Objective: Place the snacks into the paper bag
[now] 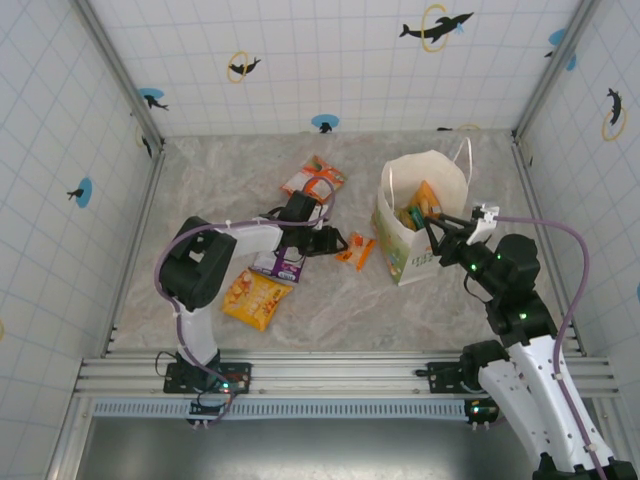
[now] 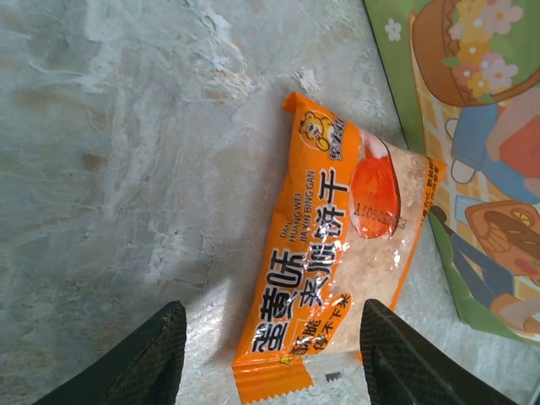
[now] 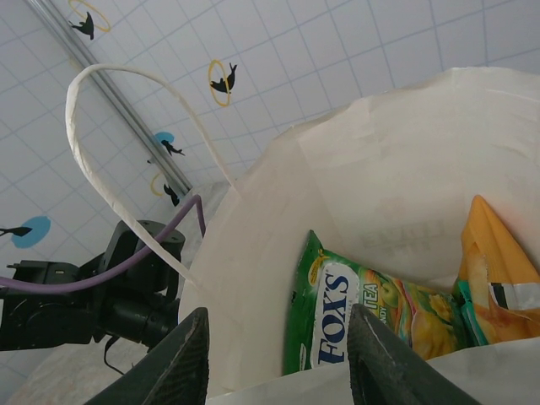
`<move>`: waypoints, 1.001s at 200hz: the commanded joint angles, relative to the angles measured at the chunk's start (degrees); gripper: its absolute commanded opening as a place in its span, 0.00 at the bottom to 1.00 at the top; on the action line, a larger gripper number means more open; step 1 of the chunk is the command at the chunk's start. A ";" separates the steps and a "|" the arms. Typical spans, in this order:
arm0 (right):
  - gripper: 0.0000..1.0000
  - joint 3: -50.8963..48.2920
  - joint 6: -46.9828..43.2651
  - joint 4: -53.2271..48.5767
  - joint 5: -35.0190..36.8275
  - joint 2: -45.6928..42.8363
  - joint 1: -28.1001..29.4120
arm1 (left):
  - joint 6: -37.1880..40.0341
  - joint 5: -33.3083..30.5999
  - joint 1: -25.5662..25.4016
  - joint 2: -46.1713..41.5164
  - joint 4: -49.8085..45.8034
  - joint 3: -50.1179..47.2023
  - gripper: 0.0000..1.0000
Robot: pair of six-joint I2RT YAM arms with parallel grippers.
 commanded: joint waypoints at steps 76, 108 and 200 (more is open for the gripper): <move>0.45 -1.76 1.22 0.56 -1.09 -0.61 0.30 | -6.22 7.48 -1.07 1.47 6.77 -3.60 0.45; 0.45 -1.70 1.18 0.56 -1.11 -0.64 0.31 | -7.49 7.81 -1.46 2.33 9.23 -3.25 0.43; 0.44 -2.08 1.11 -0.06 -0.19 -1.57 0.26 | -10.81 9.05 -2.42 4.06 14.17 -2.19 0.26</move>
